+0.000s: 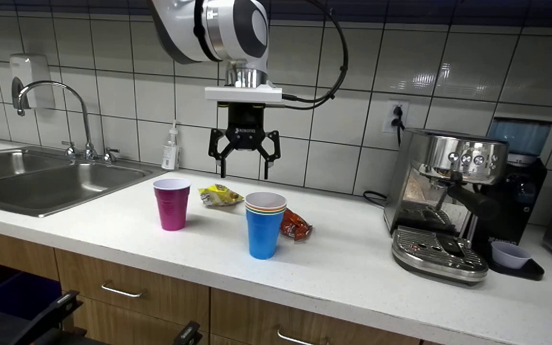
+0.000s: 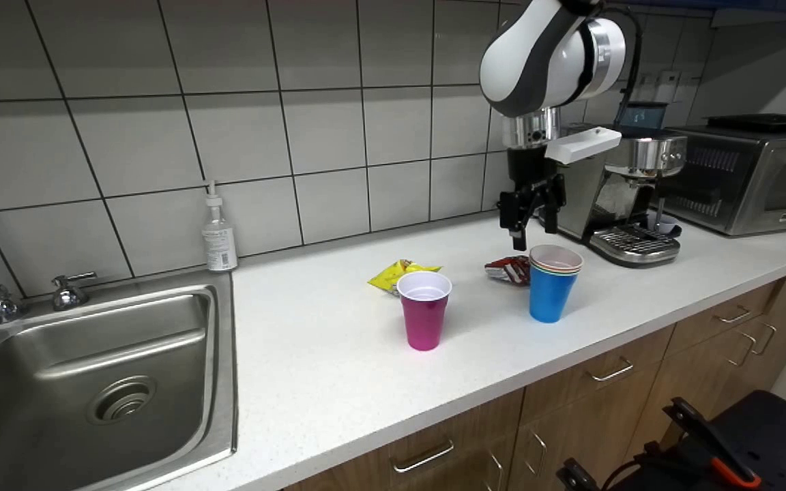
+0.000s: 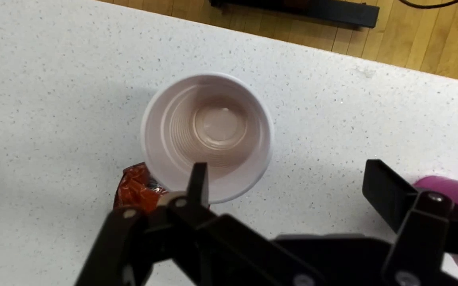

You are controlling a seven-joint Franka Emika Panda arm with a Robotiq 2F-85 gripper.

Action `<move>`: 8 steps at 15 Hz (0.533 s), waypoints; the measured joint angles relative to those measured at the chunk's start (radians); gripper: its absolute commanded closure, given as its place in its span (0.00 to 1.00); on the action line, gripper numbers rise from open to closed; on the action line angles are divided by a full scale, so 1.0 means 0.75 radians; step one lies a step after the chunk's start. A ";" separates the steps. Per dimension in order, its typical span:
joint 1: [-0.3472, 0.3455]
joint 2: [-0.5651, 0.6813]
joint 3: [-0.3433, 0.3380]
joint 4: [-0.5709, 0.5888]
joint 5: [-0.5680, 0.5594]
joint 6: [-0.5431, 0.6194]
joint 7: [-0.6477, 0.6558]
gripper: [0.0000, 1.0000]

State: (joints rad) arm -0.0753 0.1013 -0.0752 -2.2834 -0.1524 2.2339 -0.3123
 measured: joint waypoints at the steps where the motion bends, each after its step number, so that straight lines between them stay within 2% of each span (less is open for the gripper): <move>1: 0.007 -0.006 0.008 -0.003 0.000 0.000 -0.006 0.00; 8: 0.063 -0.052 0.059 -0.038 0.001 0.000 -0.044 0.00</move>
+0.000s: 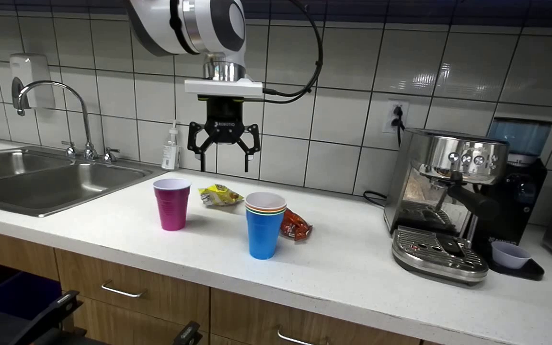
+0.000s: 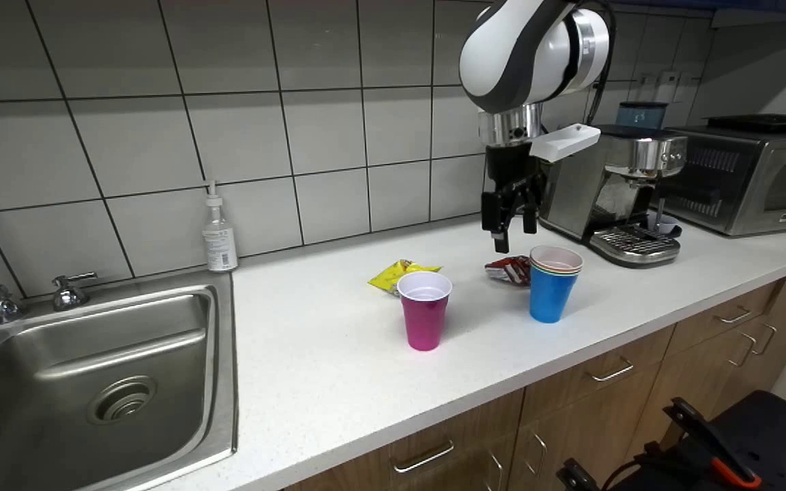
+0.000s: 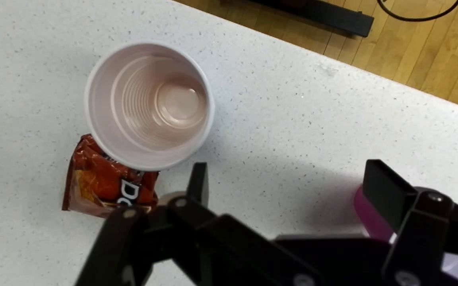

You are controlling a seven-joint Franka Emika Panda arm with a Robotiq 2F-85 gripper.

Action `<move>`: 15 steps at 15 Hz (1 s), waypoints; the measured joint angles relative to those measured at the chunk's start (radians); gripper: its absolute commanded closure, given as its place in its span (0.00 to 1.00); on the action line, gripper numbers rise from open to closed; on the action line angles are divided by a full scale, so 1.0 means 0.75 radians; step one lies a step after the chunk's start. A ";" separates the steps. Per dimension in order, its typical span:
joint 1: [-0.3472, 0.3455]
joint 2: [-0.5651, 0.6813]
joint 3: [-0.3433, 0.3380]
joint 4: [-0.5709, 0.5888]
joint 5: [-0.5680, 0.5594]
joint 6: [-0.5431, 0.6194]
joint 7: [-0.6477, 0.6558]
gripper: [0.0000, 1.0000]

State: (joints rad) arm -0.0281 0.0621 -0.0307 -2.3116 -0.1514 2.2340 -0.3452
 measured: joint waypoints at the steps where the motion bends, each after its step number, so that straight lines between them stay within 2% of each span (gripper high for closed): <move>1: 0.009 -0.007 0.007 -0.006 0.000 0.000 -0.001 0.00; 9: 0.072 -0.055 0.053 -0.060 0.010 0.000 0.012 0.00; 15: 0.099 -0.054 0.070 -0.065 0.033 0.014 0.120 0.00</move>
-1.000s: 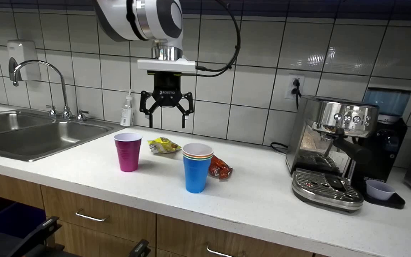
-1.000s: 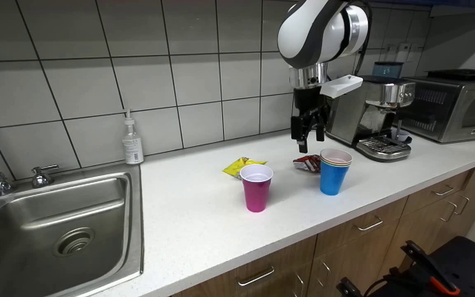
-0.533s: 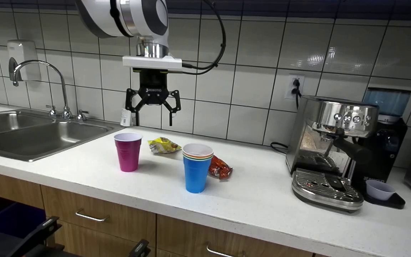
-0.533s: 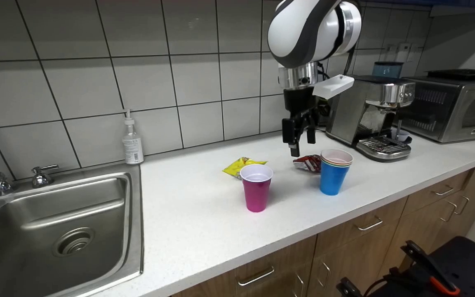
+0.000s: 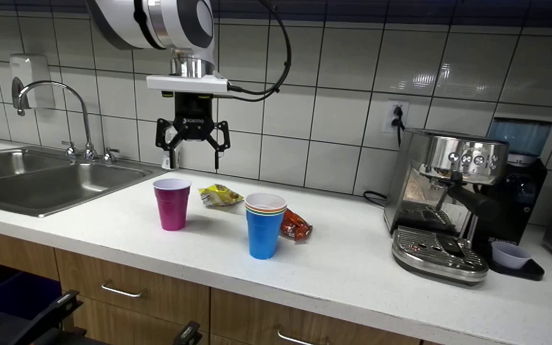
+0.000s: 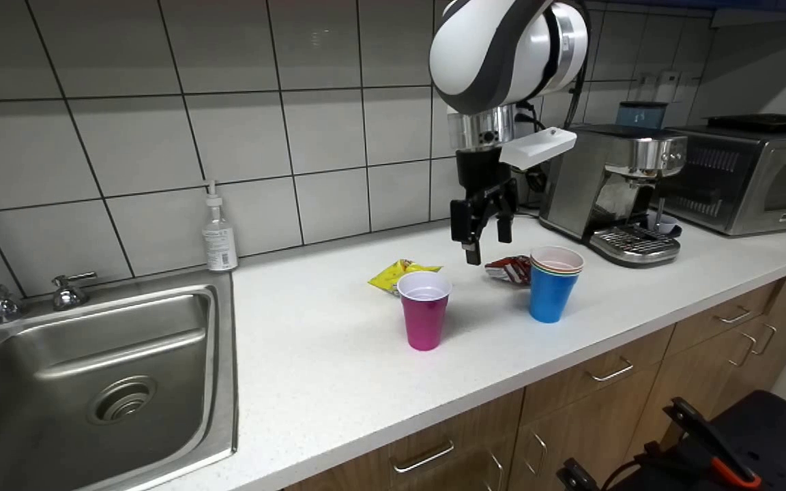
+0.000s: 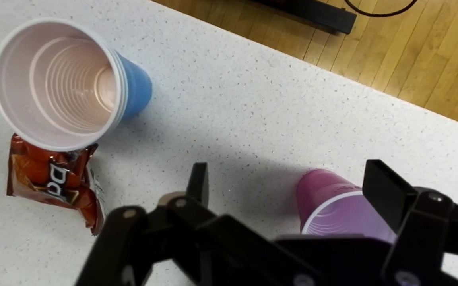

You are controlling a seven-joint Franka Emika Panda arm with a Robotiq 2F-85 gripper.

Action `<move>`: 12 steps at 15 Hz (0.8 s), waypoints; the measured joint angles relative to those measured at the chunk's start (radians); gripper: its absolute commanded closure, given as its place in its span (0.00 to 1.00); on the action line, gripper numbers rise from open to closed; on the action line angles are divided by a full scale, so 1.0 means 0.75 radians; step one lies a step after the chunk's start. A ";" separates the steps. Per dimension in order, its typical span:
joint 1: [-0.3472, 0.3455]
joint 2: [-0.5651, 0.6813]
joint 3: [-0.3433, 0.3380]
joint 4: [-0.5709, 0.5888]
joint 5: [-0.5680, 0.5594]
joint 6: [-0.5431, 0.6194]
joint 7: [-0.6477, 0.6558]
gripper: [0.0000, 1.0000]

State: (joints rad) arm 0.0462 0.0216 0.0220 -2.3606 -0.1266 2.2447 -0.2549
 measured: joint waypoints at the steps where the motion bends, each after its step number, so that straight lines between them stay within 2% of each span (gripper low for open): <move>1: 0.003 0.002 0.002 0.000 0.000 0.008 0.022 0.00; 12: 0.039 0.069 0.029 -0.001 -0.001 0.138 0.205 0.00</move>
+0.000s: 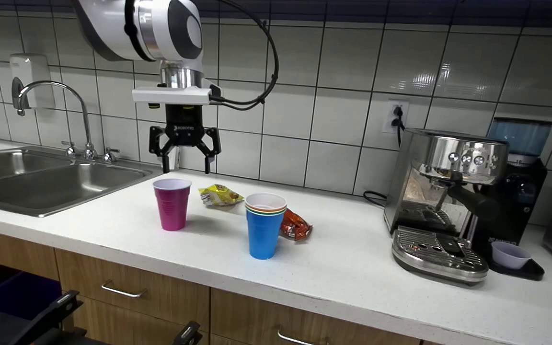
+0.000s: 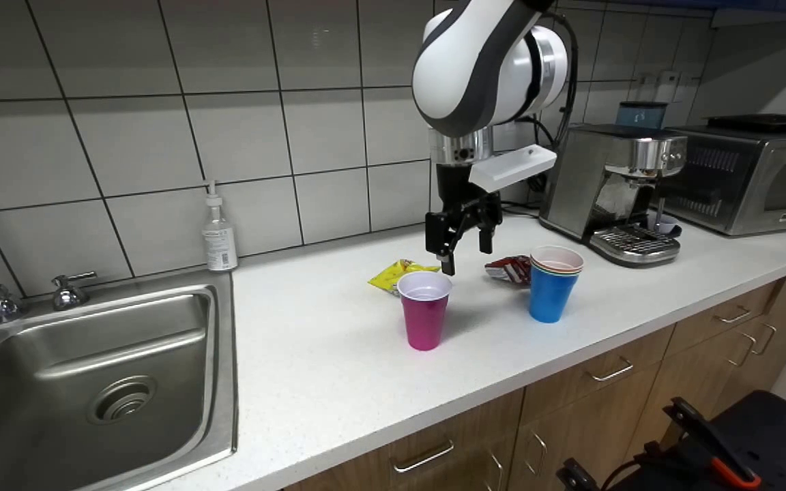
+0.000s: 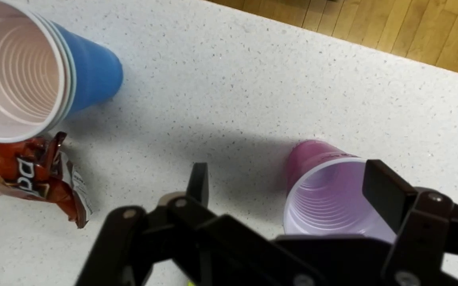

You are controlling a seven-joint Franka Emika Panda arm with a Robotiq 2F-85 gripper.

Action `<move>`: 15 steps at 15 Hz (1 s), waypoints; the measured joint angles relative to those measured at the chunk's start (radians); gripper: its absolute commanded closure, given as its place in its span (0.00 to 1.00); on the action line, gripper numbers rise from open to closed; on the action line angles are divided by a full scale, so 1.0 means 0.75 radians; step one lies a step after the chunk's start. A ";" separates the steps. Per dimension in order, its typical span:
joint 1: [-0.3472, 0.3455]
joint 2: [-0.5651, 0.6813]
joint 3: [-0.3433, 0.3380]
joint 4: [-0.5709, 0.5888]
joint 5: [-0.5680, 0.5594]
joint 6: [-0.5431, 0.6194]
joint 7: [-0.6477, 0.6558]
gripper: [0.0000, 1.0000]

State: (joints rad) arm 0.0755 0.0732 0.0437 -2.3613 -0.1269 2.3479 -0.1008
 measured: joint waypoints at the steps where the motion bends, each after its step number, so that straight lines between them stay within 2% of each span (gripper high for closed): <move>1: 0.005 0.008 0.000 0.001 0.000 0.009 0.014 0.00; 15: 0.029 0.174 0.002 0.115 -0.001 0.052 0.114 0.00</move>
State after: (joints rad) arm 0.0971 0.2034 0.0450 -2.2754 -0.1275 2.3872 -0.0151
